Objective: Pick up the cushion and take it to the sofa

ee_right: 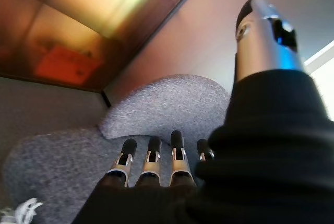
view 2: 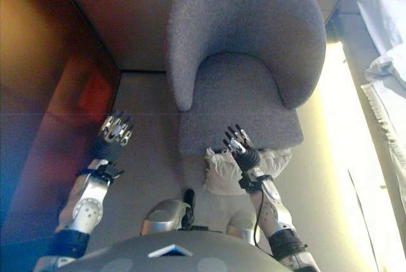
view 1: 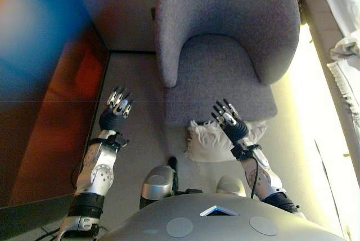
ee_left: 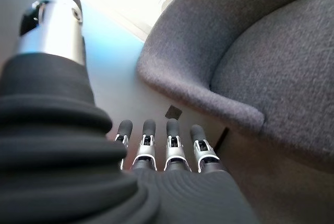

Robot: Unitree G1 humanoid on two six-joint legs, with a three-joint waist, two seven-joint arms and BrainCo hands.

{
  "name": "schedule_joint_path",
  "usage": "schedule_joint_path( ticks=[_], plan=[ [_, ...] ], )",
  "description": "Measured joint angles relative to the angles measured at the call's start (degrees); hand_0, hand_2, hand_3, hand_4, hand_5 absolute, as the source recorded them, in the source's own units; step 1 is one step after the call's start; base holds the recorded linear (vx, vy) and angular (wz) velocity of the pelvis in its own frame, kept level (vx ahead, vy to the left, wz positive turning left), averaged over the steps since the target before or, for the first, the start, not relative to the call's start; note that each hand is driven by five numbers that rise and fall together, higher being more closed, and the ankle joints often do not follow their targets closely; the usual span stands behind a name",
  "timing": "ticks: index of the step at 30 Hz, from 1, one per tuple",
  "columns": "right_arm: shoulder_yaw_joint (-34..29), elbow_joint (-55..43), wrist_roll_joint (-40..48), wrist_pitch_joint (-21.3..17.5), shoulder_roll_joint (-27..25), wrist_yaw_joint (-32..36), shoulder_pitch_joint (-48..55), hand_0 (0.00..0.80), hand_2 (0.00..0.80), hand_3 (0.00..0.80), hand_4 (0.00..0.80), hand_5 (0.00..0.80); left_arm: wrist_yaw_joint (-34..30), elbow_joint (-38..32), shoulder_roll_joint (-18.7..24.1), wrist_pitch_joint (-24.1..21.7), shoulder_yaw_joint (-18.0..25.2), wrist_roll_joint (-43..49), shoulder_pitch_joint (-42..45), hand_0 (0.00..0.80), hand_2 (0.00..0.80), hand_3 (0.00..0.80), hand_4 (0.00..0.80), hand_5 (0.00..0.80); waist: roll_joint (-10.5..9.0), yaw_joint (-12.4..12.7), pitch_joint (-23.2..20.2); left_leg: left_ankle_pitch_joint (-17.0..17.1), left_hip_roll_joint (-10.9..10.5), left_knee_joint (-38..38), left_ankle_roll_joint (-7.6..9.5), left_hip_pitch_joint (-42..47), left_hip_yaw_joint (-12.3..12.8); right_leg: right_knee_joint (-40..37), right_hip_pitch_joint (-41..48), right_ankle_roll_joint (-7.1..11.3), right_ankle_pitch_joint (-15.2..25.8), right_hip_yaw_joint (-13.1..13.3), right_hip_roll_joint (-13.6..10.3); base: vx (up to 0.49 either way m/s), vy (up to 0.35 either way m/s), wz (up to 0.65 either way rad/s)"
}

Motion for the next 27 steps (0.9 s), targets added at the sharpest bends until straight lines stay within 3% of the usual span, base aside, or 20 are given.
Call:
schedule_joint_path(
  ticks=[1,3,4,6,7,9,10,13,16,18,20,22,24,26,27],
  plan=[
    [0.03,-0.02,-0.23,0.01,0.05,0.30,-0.23,0.000,0.000,0.000,0.000,0.000,0.05,0.08,0.00,0.00,0.07,-0.13,1.08,0.000,0.000,0.000,0.000,0.000,-0.06,-0.35,-0.29,-0.18,0.06,-0.23,-0.33,0.32,0.08,-5.11,-0.25,0.54,0.34,-0.45,-0.73,0.229,-0.299,-0.21],
    [0.29,0.16,-0.30,0.14,-0.27,0.36,0.08,0.000,0.000,0.000,0.000,0.000,-0.02,1.41,-0.39,-0.04,-0.25,-0.80,1.18,0.000,0.000,0.000,0.000,0.000,-0.83,-1.42,-0.58,-0.52,0.24,-0.14,-1.32,0.98,-0.02,-14.43,-1.01,3.33,2.24,-1.01,-1.93,0.279,-0.328,-0.05],
    [0.76,0.17,-0.27,0.35,-0.38,0.35,-0.22,0.000,0.000,0.000,0.000,0.000,-0.04,2.43,-0.23,-0.13,-0.07,-1.36,1.45,0.000,0.000,0.000,0.000,0.000,-1.54,-1.69,-0.99,-0.96,0.44,-0.02,-1.94,1.29,-0.14,-21.31,-0.78,4.74,4.90,-0.94,-2.12,0.309,-0.256,-0.03],
    [1.05,0.35,-0.19,0.37,-0.34,0.39,-0.57,0.000,0.000,0.000,0.000,0.000,-0.69,3.33,0.10,-0.13,-0.10,-1.77,1.81,0.000,0.000,0.000,0.000,0.000,-3.22,-2.04,-1.36,-1.84,0.78,0.07,-3.13,1.71,-0.67,-28.95,-0.99,5.33,9.84,-0.83,-2.80,0.356,-0.236,0.07],
    [1.05,1.04,-0.18,0.41,-0.14,0.53,-0.88,0.000,0.000,0.000,0.000,0.000,-1.30,3.31,0.37,-0.17,-0.10,-1.77,2.01,0.000,0.000,0.000,0.000,0.000,-4.25,-1.91,-1.39,-2.32,1.14,0.27,-4.33,2.26,-0.91,-31.46,-0.85,5.02,12.27,-0.68,-2.98,0.382,-0.230,0.16],
    [1.05,2.55,-0.18,0.59,0.28,0.75,-0.96,0.000,0.000,0.000,0.000,0.000,-2.36,3.22,1.68,-0.17,-0.09,-1.80,3.20,0.000,0.000,0.000,0.000,0.000,-6.14,-2.11,-1.81,-3.27,1.88,1.48,-7.27,2.28,-2.70,-32.18,-0.26,4.46,12.72,1.11,-2.66,0.377,-0.240,0.40],
    [0.78,3.42,-0.18,1.06,0.01,0.81,-1.13,0.000,0.000,0.000,0.000,0.000,-2.73,3.72,1.73,-0.05,-0.15,-1.82,3.16,0.000,0.000,0.000,0.000,0.000,-6.38,-2.15,-1.85,-3.72,3.62,2.40,-8.97,2.39,-4.09,-30.55,-0.18,6.77,14.38,1.96,-1.19,0.345,-0.237,0.57],
    [-0.01,4.08,-0.18,2.28,-3.10,0.83,-2.50,0.000,0.000,0.000,0.000,0.000,-3.60,2.31,-0.53,0.12,-0.21,-1.82,4.92,0.000,0.000,0.000,0.000,0.000,-1.23,-3.02,-1.58,-3.87,10.49,2.78,-9.40,2.45,-6.05,-27.10,0.04,4.63,10.33,1.86,4.51,0.356,-0.258,0.39],
    [0.05,4.01,-0.19,3.07,-5.44,0.64,-3.78,0.000,0.000,0.000,0.000,0.000,-3.71,1.84,-2.57,0.13,-0.28,-1.86,4.21,0.000,0.000,0.000,0.000,0.000,1.18,-4.09,-1.60,-3.39,12.88,2.64,-8.68,2.29,-7.14,-23.52,0.74,3.56,7.03,2.11,7.77,0.253,-0.225,0.36],
    [0.69,3.38,-0.19,3.97,-5.75,-0.30,-4.14,0.000,0.000,0.000,0.000,0.000,-2.13,1.25,-2.78,0.51,-0.27,-2.02,3.07,0.000,0.000,0.000,0.000,0.000,0.90,-4.99,-1.40,-2.22,13.41,2.63,-7.76,2.22,-8.01,-20.55,0.39,2.87,4.15,1.95,8.47,0.133,-0.198,0.44],
    [1.74,2.94,-0.25,4.44,-5.26,-0.67,-3.87,0.000,0.000,0.000,0.000,0.000,-0.46,1.29,-3.40,0.80,-0.52,-2.23,0.57,0.000,0.000,0.000,0.000,0.000,-0.89,-5.08,-1.18,0.73,13.23,7.33,-9.39,-1.12,-7.91,-18.66,-0.17,2.55,1.78,2.17,8.60,0.128,-0.139,0.51],
    [2.28,2.82,-0.42,4.43,-4.21,-0.90,-3.87,0.000,0.000,0.000,0.000,0.000,0.15,1.30,-3.73,1.52,-1.01,-2.22,-1.10,0.000,0.000,0.000,0.000,0.000,-2.77,-4.84,-1.60,4.45,12.05,8.18,-6.14,-3.77,-7.74,-19.49,0.21,1.81,1.52,1.87,7.65,0.091,0.063,0.67],
    [1.96,2.61,-0.97,3.49,-4.60,-0.96,-3.85,0.000,0.000,0.000,0.000,0.000,0.14,1.29,-3.78,1.85,-2.78,-2.20,-1.23,0.000,0.000,0.000,0.000,0.000,-1.75,-4.94,-1.78,5.02,12.20,5.98,-5.18,-3.44,-6.19,-19.78,0.40,1.62,1.34,0.60,7.52,0.047,0.138,0.48],
    [1.77,2.47,-1.93,0.87,-6.28,-1.39,-3.14,0.000,0.000,0.000,0.000,0.000,-0.50,1.28,-4.14,2.64,-3.77,-2.18,-1.24,0.000,0.000,0.000,0.000,0.000,1.61,-4.75,-2.25,2.58,12.69,3.07,-7.00,-3.85,-4.74,-19.69,0.35,2.13,1.15,-0.64,8.05,-0.018,0.117,0.51],
    [1.23,2.45,-1.94,-0.03,-6.63,-1.70,-2.60,0.000,0.000,0.000,0.000,0.000,-0.73,1.30,-4.09,3.06,-4.10,-2.13,-1.81,0.000,0.000,0.000,0.000,0.000,2.44,-5.20,-2.26,2.19,12.60,1.94,-8.82,-3.81,-4.83,-19.12,-0.29,2.53,0.89,-0.84,7.66,0.019,0.090,0.45]
  ],
)
